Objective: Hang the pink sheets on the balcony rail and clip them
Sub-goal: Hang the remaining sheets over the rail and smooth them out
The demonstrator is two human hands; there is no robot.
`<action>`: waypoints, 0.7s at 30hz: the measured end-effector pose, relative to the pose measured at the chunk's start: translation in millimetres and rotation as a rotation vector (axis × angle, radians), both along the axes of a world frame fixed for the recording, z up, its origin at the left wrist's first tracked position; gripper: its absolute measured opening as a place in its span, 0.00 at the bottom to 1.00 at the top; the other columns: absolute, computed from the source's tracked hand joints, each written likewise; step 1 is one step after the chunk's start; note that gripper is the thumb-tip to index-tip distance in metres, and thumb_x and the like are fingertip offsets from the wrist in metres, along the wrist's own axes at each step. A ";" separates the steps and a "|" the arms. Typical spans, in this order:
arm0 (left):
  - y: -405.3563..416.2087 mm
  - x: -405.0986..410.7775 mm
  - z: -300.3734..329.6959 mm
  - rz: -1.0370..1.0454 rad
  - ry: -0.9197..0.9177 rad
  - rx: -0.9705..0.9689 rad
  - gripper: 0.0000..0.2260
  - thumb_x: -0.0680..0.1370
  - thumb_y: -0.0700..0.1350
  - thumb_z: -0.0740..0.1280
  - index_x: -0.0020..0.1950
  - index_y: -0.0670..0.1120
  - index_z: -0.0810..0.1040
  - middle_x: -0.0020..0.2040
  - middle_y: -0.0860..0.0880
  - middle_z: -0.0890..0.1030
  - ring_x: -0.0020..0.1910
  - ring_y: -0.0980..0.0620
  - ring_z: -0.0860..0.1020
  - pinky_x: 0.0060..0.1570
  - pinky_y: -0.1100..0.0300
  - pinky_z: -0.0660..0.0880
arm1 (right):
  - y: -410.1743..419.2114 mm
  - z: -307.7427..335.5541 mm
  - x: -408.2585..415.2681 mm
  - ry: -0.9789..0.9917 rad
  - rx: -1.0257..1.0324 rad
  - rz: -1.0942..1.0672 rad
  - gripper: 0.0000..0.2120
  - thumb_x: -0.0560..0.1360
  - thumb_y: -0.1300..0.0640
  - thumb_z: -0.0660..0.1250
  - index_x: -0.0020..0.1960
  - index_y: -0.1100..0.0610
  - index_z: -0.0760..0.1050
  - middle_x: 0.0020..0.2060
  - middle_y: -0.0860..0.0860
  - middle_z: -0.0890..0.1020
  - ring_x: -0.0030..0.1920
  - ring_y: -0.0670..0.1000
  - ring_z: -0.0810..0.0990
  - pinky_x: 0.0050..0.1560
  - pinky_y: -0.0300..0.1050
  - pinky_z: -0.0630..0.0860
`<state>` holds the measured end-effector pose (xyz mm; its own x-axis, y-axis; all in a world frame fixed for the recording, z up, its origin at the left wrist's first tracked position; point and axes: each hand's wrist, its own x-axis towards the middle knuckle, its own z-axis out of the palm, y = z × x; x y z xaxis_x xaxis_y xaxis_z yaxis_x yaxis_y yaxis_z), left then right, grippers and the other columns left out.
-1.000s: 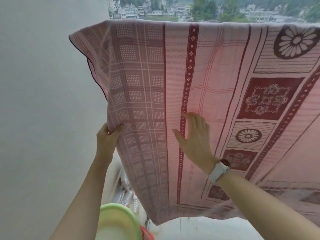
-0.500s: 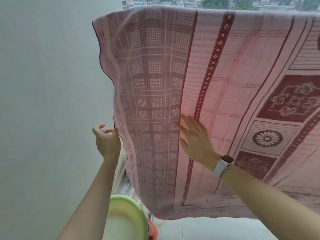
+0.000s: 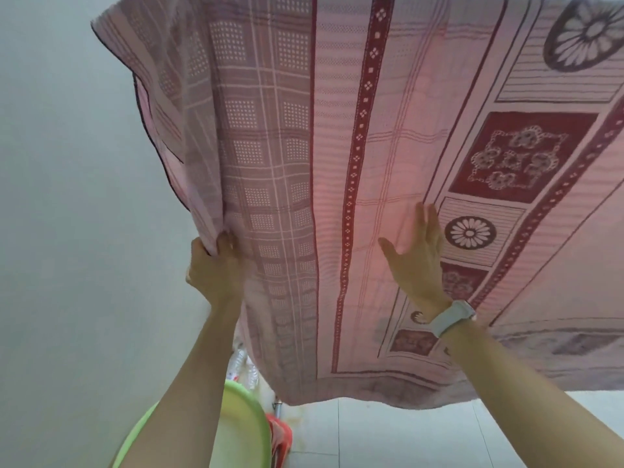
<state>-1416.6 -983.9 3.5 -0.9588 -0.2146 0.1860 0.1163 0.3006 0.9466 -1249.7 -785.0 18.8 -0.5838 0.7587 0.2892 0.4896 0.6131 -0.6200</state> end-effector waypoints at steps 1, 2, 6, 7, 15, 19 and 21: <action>-2.9 -1.5 -1.5 0.042 -0.035 -0.020 0.11 0.75 0.46 0.64 0.40 0.41 0.66 0.29 0.51 0.67 0.35 0.45 0.67 0.52 0.46 0.70 | 4.6 -7.4 2.3 -0.150 -0.081 0.084 0.37 0.75 0.48 0.62 0.74 0.53 0.41 0.74 0.51 0.40 0.74 0.57 0.44 0.70 0.56 0.50; -6.3 -4.8 -3.9 0.079 -0.060 -0.041 0.10 0.76 0.46 0.63 0.41 0.41 0.66 0.30 0.47 0.69 0.36 0.43 0.68 0.53 0.47 0.69 | 7.7 -15.3 4.9 -0.292 -0.143 0.171 0.36 0.76 0.49 0.61 0.74 0.52 0.42 0.74 0.50 0.40 0.74 0.56 0.45 0.71 0.55 0.50; -12.0 3.4 -2.8 0.123 -0.013 -0.050 0.18 0.72 0.47 0.67 0.57 0.39 0.69 0.51 0.43 0.74 0.55 0.41 0.73 0.60 0.44 0.65 | 2.1 -26.5 11.9 -0.237 -0.018 0.228 0.27 0.77 0.52 0.60 0.73 0.55 0.56 0.73 0.52 0.58 0.73 0.52 0.55 0.71 0.48 0.52; -8.9 10.8 -2.8 0.109 0.070 -0.071 0.19 0.71 0.47 0.68 0.57 0.40 0.69 0.51 0.45 0.73 0.56 0.42 0.72 0.61 0.41 0.64 | -2.3 -19.0 12.0 -0.111 0.067 0.196 0.25 0.77 0.54 0.60 0.71 0.55 0.59 0.72 0.52 0.61 0.72 0.52 0.57 0.71 0.48 0.53; 52.8 47.7 43.6 -0.032 0.718 -0.513 0.33 0.73 0.48 0.65 0.72 0.45 0.51 0.72 0.40 0.52 0.71 0.40 0.51 0.67 0.37 0.47 | 16.8 67.6 -2.7 0.197 0.726 0.114 0.26 0.73 0.60 0.60 0.70 0.56 0.59 0.71 0.57 0.58 0.72 0.58 0.54 0.70 0.63 0.51; 74.2 31.9 69.5 -0.102 0.827 -0.720 0.28 0.75 0.48 0.63 0.72 0.49 0.58 0.73 0.41 0.55 0.72 0.38 0.52 0.66 0.35 0.45 | 19.5 53.5 -2.2 -0.264 0.617 0.303 0.26 0.76 0.55 0.57 0.72 0.51 0.56 0.74 0.54 0.47 0.74 0.55 0.43 0.71 0.64 0.51; 73.5 24.3 66.2 -0.161 0.796 -0.762 0.20 0.75 0.47 0.62 0.67 0.48 0.68 0.70 0.42 0.66 0.70 0.41 0.60 0.67 0.32 0.51 | 18.7 41.6 2.8 -0.420 0.487 0.390 0.23 0.78 0.53 0.56 0.72 0.49 0.58 0.74 0.51 0.54 0.74 0.53 0.52 0.70 0.58 0.60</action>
<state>-1392.3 -910.4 69.7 -0.5140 0.3337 0.7902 0.6981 0.6981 0.1593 -1246.9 -766.3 60.5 -0.9192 0.3176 0.2327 0.3165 0.9476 -0.0427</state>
